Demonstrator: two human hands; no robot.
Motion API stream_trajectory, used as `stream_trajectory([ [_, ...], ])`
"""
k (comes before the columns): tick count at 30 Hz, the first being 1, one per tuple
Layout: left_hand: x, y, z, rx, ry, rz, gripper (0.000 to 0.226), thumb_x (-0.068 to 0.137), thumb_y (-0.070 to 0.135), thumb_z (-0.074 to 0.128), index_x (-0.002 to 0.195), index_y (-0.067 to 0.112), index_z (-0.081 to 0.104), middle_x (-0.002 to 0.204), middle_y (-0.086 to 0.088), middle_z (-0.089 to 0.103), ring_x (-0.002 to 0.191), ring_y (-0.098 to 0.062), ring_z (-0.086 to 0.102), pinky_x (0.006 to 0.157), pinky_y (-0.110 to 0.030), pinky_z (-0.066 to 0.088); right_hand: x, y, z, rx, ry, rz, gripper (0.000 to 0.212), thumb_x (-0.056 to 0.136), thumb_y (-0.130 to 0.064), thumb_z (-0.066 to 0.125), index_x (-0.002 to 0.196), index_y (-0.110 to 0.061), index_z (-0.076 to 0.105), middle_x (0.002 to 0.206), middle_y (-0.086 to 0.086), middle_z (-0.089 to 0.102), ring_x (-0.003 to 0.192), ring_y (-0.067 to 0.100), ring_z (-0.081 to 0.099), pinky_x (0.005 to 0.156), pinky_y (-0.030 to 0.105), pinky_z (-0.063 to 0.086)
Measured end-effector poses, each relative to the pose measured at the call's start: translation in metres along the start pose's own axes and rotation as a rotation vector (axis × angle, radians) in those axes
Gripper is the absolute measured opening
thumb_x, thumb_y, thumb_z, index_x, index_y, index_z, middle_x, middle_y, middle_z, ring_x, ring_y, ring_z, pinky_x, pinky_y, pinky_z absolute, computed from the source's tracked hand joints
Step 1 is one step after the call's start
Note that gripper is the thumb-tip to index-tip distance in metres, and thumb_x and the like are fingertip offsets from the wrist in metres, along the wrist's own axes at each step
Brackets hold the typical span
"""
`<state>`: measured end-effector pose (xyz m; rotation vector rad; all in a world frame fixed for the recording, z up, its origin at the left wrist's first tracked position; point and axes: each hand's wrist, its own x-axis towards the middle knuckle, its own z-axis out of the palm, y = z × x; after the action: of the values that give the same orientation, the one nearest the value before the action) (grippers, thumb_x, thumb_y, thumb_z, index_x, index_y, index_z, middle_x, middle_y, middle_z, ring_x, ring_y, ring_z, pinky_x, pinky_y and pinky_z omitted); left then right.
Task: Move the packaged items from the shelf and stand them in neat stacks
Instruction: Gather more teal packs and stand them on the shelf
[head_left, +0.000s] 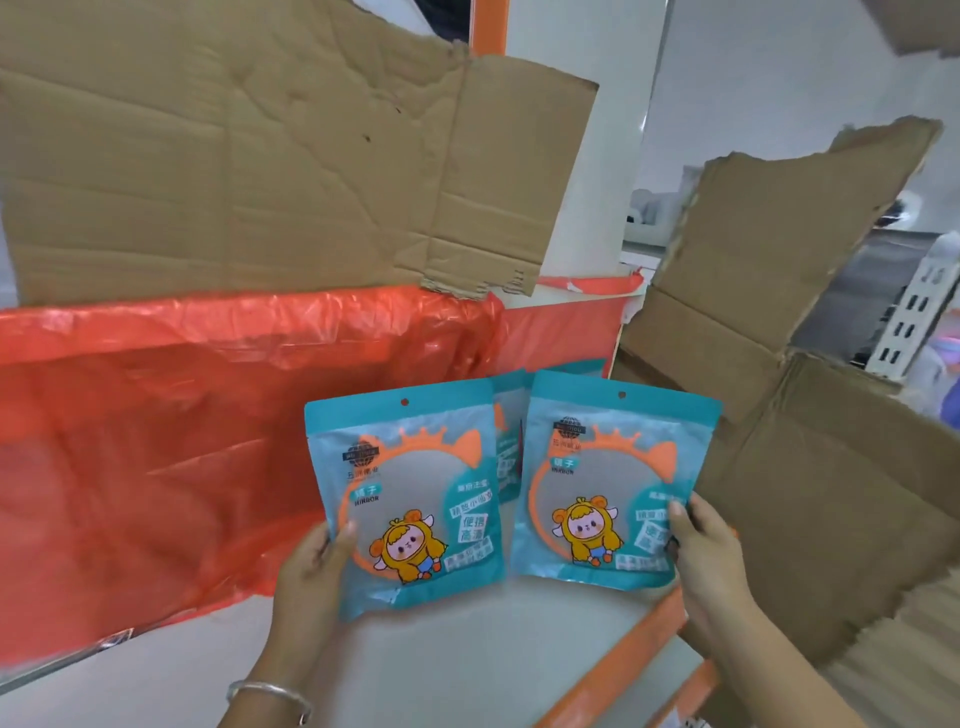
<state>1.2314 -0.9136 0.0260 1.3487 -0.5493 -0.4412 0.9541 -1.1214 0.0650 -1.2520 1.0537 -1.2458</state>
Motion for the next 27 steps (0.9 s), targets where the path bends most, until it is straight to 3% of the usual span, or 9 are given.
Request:
stream_trajectory([
  [3, 0.007, -0.016, 0.021, -0.016, 0.005, -0.031, 0.03, 0.087, 0.042, 0.062, 0.095, 0.014, 0.068, 0.096, -0.018, 0.07, 0.087, -0.034, 0.066, 0.088, -0.06, 0.048, 0.043, 0.012, -0.001, -0.044, -0.042, -0.002, 0.022, 0.1, -0.011, 0.042, 0.095, -0.017, 0.063, 0.088, 0.001, 0.066, 0.07, 0.008, 0.063, 0.059, 0.022, 0.051],
  [5, 0.01, -0.024, 0.038, -0.05, 0.023, -0.046, 0.026, 0.088, 0.039, 0.061, 0.1, 0.017, 0.069, 0.1, -0.015, 0.071, 0.096, -0.039, 0.066, 0.09, -0.062, 0.047, 0.074, 0.019, 0.0, -0.05, -0.092, 0.02, 0.021, 0.1, -0.013, 0.042, 0.095, -0.017, 0.062, 0.09, 0.003, 0.066, 0.073, 0.011, 0.064, 0.061, 0.025, 0.051],
  [9, 0.02, -0.033, 0.075, -0.058, 0.108, -0.029, 0.021, 0.093, 0.024, 0.054, 0.105, 0.016, 0.069, 0.1, -0.008, 0.074, 0.094, -0.029, 0.069, 0.087, -0.049, 0.052, 0.135, 0.028, 0.008, -0.076, -0.195, 0.059, 0.018, 0.1, -0.019, 0.043, 0.1, -0.019, 0.061, 0.092, -0.002, 0.067, 0.082, 0.017, 0.065, 0.069, 0.031, 0.053],
  [13, 0.029, -0.043, 0.103, -0.028, 0.199, -0.032, 0.019, 0.094, 0.02, 0.052, 0.101, 0.013, 0.069, 0.095, -0.008, 0.074, 0.091, -0.027, 0.07, 0.083, -0.044, 0.053, 0.185, 0.037, 0.019, -0.084, -0.264, 0.066, 0.017, 0.1, -0.015, 0.042, 0.101, -0.016, 0.059, 0.086, -0.004, 0.066, 0.073, 0.012, 0.063, 0.051, 0.019, 0.051],
  [16, 0.034, -0.051, 0.118, -0.035, 0.268, -0.037, 0.021, 0.094, 0.02, 0.051, 0.104, 0.012, 0.067, 0.095, -0.007, 0.075, 0.091, -0.027, 0.07, 0.078, -0.038, 0.056, 0.216, 0.051, 0.026, -0.064, -0.284, 0.128, 0.019, 0.099, -0.015, 0.044, 0.111, -0.012, 0.059, 0.089, -0.001, 0.068, 0.074, 0.017, 0.065, 0.058, 0.028, 0.052],
  [20, 0.038, -0.059, 0.132, -0.061, 0.35, -0.043, 0.021, 0.093, 0.021, 0.052, 0.105, 0.012, 0.066, 0.098, -0.008, 0.074, 0.095, -0.031, 0.069, 0.084, -0.046, 0.053, 0.245, 0.067, 0.042, -0.038, -0.308, 0.201, 0.03, 0.098, -0.015, 0.047, 0.126, -0.011, 0.055, 0.089, -0.003, 0.066, 0.077, 0.018, 0.064, 0.065, 0.033, 0.052],
  [27, 0.045, -0.062, 0.147, -0.013, 0.446, -0.04, 0.015, 0.093, 0.019, 0.053, 0.1, 0.016, 0.066, 0.089, -0.002, 0.075, 0.082, -0.021, 0.071, 0.06, -0.028, 0.059, 0.269, 0.079, 0.063, -0.049, -0.318, 0.253, 0.042, 0.095, -0.013, 0.052, 0.137, -0.011, 0.047, 0.092, 0.0, 0.063, 0.065, 0.014, 0.059, 0.053, 0.027, 0.046],
])
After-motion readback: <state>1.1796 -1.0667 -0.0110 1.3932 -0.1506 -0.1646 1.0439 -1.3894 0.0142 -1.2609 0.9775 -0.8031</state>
